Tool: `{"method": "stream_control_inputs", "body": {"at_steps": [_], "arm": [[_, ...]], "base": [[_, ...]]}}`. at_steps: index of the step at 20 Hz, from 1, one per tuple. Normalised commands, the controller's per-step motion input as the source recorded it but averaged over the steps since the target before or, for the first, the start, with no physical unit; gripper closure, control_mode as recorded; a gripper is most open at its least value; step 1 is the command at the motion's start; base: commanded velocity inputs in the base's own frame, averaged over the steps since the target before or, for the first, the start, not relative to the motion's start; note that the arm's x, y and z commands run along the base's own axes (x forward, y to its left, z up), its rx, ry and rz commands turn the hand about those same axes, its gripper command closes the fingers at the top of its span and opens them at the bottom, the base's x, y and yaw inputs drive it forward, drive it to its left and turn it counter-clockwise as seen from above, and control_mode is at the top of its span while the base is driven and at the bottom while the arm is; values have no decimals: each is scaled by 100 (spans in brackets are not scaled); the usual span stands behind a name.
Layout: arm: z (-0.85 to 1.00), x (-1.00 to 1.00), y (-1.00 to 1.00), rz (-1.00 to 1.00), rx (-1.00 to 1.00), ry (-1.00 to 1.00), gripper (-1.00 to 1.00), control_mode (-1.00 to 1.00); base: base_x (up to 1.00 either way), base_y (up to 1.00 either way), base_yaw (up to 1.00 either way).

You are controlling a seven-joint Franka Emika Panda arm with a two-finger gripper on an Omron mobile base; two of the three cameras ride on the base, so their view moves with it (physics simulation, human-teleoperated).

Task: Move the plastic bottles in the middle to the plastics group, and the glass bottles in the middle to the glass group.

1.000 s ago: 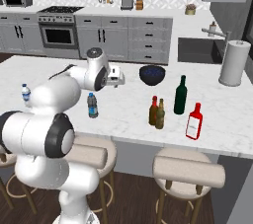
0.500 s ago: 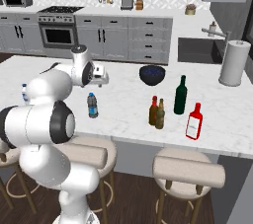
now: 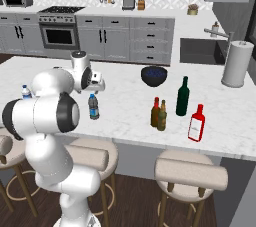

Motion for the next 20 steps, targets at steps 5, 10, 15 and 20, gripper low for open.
{"method": "stream_control_inputs", "body": {"at_steps": [5, 10, 15, 20], "arm": [[-19, 1, -10, 0, 0, 0, -100, -100], [-19, -1, -22, 0, 0, 0, -100, -100], [-26, 9, 8, 0, 0, 0, -100, -100], [-17, 22, 19, 0, 0, 0, -100, -100]], "base": [[0, 0, 0], [0, 0, 0], [0, 0, 0], [0, 0, 0]]}}
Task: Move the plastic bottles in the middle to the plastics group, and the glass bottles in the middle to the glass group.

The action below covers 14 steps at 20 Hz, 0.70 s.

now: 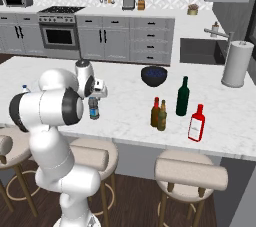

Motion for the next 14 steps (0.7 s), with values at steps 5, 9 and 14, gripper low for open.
{"method": "stream_control_inputs", "body": {"at_steps": [5, 9, 14], "arm": [[-7, 20, 1, 0, 0, 0, -100, -100], [-11, 1, 0, 0, 0, 0, -100, -100], [-17, -1, -1, 0, 0, 0, 100, -100]], "base": [[0, 0, 0], [0, 0, 0], [0, 0, 0]]}}
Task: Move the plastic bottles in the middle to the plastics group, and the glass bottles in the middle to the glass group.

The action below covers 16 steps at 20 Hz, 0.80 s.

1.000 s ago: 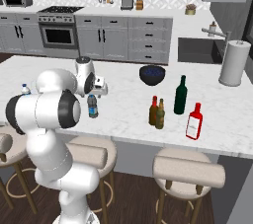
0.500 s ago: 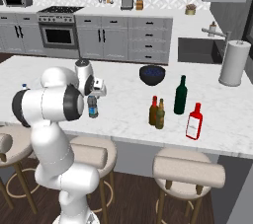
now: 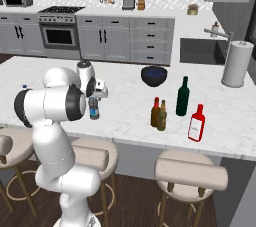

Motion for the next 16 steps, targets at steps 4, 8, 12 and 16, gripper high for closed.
{"method": "stream_control_inputs", "body": {"at_steps": [4, 8, 12, 16], "arm": [[-10, 0, -7, 0, -1, 0, 100, -100], [-7, -11, -6, 0, -2, -8, 100, -100], [22, -36, 13, 2, 1, -7, 100, -100], [32, -51, 59, 7, 3, 0, 100, -100]], "base": [[0, 0, 0], [0, 0, 0], [0, 0, 0], [0, 0, 0]]}}
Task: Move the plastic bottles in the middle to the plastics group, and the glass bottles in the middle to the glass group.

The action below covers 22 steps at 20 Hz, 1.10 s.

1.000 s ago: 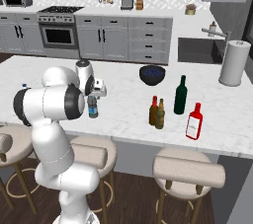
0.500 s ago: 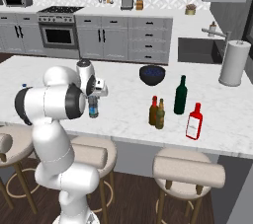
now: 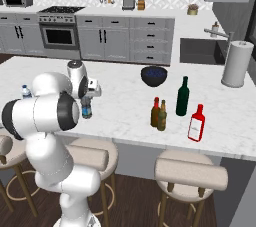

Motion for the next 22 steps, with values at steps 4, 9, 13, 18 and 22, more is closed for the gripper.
{"method": "stream_control_inputs", "body": {"at_steps": [4, 9, 13, 18, 22], "arm": [[31, -30, 97, 9, 0, 0, 100, -100], [23, -13, 100, 12, 0, 0, 100, -100], [1, 0, 100, 10, 0, 0, 100, -100], [0, 0, 94, 9, 0, 0, 100, -100], [-1, -4, 79, 5, 0, 0, 100, -100]], "base": [[0, 0, 0], [0, 0, 0], [0, 0, 0], [0, 0, 0], [0, 0, 0]]}}
